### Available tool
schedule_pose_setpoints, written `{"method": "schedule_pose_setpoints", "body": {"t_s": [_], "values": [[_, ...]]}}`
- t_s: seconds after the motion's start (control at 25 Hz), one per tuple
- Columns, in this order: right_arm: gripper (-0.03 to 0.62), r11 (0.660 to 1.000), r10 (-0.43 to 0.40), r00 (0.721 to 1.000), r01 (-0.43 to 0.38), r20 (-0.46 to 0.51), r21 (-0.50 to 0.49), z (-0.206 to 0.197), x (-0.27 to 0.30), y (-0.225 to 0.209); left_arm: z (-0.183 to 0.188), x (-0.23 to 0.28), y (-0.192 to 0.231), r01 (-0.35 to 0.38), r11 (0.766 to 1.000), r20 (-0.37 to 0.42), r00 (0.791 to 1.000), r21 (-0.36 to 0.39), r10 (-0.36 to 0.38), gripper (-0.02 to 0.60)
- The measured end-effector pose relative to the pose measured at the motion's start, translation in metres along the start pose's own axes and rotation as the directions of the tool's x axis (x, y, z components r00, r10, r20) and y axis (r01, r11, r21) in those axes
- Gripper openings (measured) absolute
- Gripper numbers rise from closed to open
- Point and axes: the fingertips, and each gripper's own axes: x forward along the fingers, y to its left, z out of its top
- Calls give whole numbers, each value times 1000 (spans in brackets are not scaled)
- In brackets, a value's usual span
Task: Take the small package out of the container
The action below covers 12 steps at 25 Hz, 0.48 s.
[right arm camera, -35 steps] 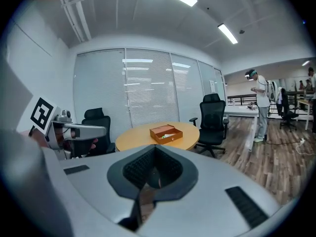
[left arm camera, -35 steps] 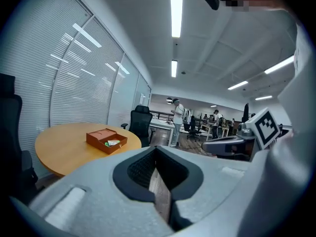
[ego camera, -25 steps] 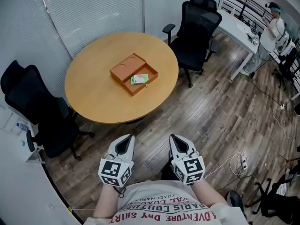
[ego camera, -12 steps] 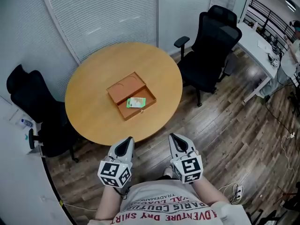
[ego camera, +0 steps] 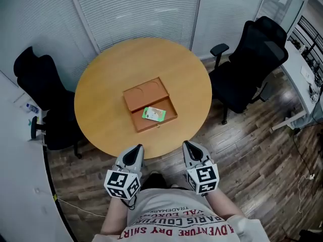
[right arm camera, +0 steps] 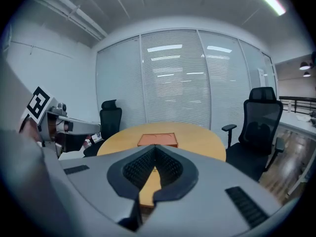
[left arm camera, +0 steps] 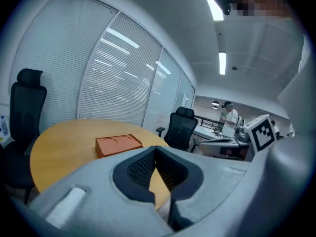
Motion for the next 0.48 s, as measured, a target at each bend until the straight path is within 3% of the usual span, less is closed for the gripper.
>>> {"method": "schedule_pose_setpoints", "body": {"t_s": [0.12, 0.32, 0.48], "values": [[8, 999, 18, 1000, -18, -5, -29, 10, 33, 0, 13, 14, 28, -21, 1000, 21, 1000, -20, 22, 11], [8, 999, 31, 999, -31, -8, -35, 32, 89, -1, 43, 47, 69, -17, 997, 51, 999, 80, 13, 11], [8, 997, 70, 997, -71, -9, -42, 51, 127, 5, 70, 65, 97, -18, 994, 80, 997, 106, 9, 11]]}}
